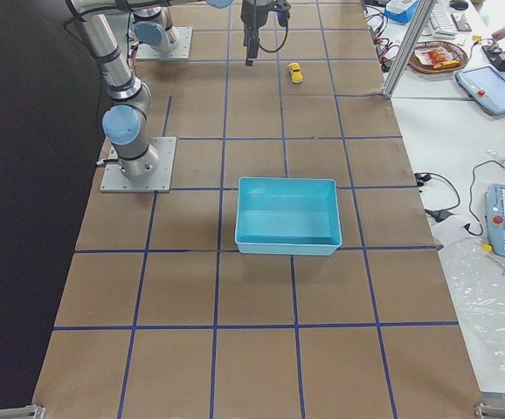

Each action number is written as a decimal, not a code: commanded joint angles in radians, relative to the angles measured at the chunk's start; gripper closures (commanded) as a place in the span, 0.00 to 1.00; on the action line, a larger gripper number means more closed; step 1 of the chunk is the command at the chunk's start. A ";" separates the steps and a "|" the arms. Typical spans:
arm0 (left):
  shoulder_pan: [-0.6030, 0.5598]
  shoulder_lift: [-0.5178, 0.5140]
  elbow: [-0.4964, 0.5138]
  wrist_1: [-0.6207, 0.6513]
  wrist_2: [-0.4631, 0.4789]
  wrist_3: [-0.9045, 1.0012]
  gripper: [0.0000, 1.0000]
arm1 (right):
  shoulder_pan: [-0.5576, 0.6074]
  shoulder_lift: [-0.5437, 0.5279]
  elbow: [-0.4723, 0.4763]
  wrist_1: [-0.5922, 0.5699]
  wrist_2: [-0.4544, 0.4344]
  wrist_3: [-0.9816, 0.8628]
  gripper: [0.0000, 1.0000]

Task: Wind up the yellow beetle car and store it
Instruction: 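Move the open right gripper across the table over the car, then lower the right gripper onto the car and close it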

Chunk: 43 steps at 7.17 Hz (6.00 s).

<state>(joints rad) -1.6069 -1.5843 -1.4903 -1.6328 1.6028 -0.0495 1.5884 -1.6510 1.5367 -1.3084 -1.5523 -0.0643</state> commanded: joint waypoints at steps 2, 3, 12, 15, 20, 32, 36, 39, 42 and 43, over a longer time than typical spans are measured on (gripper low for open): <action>0.005 -0.009 -0.001 0.001 -0.004 0.007 0.00 | 0.004 0.000 0.002 0.000 0.000 -0.012 0.01; 0.005 -0.009 -0.001 0.001 -0.006 0.007 0.00 | 0.005 0.000 0.002 0.000 0.000 -0.032 0.01; 0.005 0.000 -0.031 0.002 -0.007 0.007 0.00 | 0.177 0.141 -0.018 -0.114 0.012 -0.216 0.01; 0.008 0.001 -0.033 0.002 -0.006 0.008 0.00 | 0.262 0.265 -0.075 -0.210 0.121 -0.241 0.01; 0.053 0.009 -0.033 0.001 -0.006 0.086 0.00 | 0.269 0.447 -0.213 -0.227 0.130 0.543 0.01; 0.099 0.010 -0.034 0.001 -0.009 0.102 0.00 | 0.409 0.738 -0.351 -0.456 0.133 2.234 0.01; 0.114 0.012 -0.041 -0.001 -0.011 0.108 0.00 | 0.410 0.852 -0.457 -0.492 0.156 2.318 0.01; 0.114 0.012 -0.041 -0.001 -0.011 0.106 0.00 | 0.410 0.884 -0.455 -0.535 0.150 2.191 0.01; 0.113 0.012 -0.041 -0.001 -0.011 0.105 0.00 | 0.410 0.916 -0.458 -0.567 0.133 2.105 0.01; 0.113 0.012 -0.041 -0.001 -0.011 0.105 0.00 | 0.410 0.937 -0.458 -0.616 0.126 2.098 0.01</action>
<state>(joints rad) -1.4939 -1.5723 -1.5309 -1.6337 1.5923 0.0553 1.9988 -0.7352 1.0791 -1.8789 -1.4186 2.0484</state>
